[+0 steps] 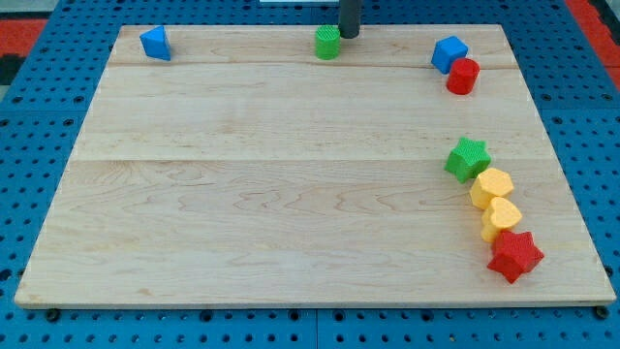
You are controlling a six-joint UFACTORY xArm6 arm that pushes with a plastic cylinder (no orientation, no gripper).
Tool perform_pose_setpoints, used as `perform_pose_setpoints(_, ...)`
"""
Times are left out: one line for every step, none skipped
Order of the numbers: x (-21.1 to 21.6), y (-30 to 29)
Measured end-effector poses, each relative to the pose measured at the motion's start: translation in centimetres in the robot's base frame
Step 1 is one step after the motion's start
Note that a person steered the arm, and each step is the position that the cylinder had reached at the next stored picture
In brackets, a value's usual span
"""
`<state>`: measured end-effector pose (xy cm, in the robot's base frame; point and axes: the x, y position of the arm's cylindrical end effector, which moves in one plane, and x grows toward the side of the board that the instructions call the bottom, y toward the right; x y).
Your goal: Keep blue cube vertically below green circle
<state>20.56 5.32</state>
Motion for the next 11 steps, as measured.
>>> perform_pose_setpoints(0.0,0.0)
perform_pose_setpoints(0.0,3.8)
perform_pose_setpoints(-0.1,7.3)
perform_pose_setpoints(-0.5,10.3)
perform_pose_setpoints(2.8,14.8)
perform_pose_setpoints(7.2,20.0)
perform_pose_setpoints(9.2,21.4)
perform_pose_setpoints(9.3,21.1)
perform_pose_setpoints(7.0,17.7)
perform_pose_setpoints(9.9,9.6)
perform_pose_setpoints(11.9,1.9)
